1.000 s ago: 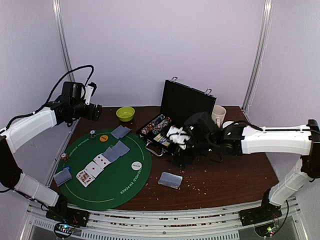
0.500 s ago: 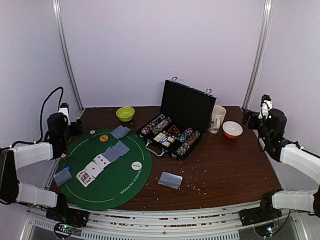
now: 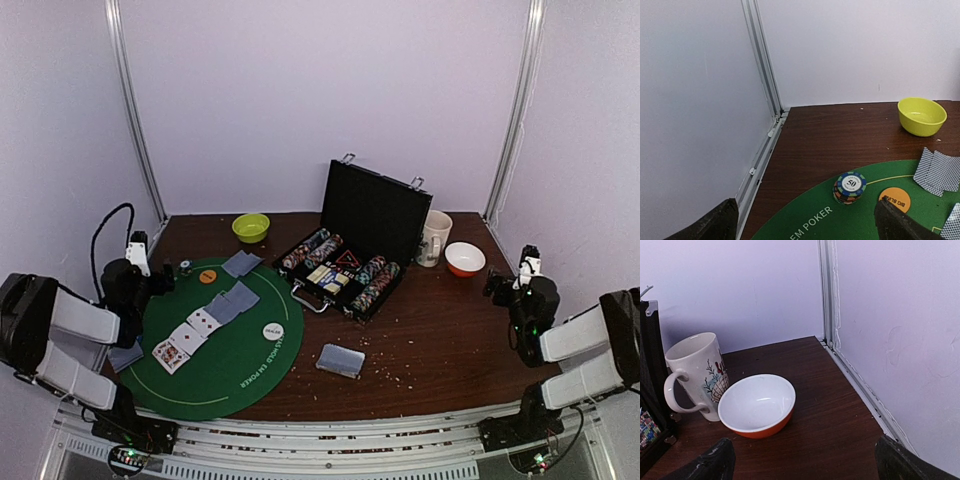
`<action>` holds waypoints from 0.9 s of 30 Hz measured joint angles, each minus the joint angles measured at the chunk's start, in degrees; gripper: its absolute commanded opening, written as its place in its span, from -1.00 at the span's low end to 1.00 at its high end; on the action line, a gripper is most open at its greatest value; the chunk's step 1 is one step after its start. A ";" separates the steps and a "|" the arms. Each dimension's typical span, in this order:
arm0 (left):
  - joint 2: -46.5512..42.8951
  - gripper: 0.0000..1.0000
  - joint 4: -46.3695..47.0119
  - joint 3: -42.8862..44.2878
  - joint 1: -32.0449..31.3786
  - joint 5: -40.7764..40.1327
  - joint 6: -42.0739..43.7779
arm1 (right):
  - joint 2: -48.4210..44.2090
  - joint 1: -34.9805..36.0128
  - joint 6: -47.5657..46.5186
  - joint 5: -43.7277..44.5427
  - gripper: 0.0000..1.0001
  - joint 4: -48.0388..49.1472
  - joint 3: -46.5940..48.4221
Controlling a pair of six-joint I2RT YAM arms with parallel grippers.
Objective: Distribute texas hold em gaming equipment
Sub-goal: Reset both arms
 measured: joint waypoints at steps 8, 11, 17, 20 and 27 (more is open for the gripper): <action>8.50 0.97 14.21 -2.67 0.00 3.93 1.05 | 14.34 -0.90 -0.68 -5.68 1.00 15.58 -0.37; 10.62 0.96 16.24 -3.82 0.00 3.69 1.03 | 16.92 -0.90 -1.70 -8.44 1.00 16.15 0.48; 10.88 0.96 17.29 -3.30 0.00 4.39 1.46 | 16.87 -0.90 -1.97 -8.92 1.00 14.45 5.11; 10.91 0.96 17.70 -3.30 0.00 4.44 1.55 | 16.87 -0.90 -1.97 -8.92 1.00 13.86 5.09; 10.91 0.96 17.99 -3.30 0.00 4.50 1.70 | 16.87 -0.90 -1.99 -8.92 1.00 13.77 5.09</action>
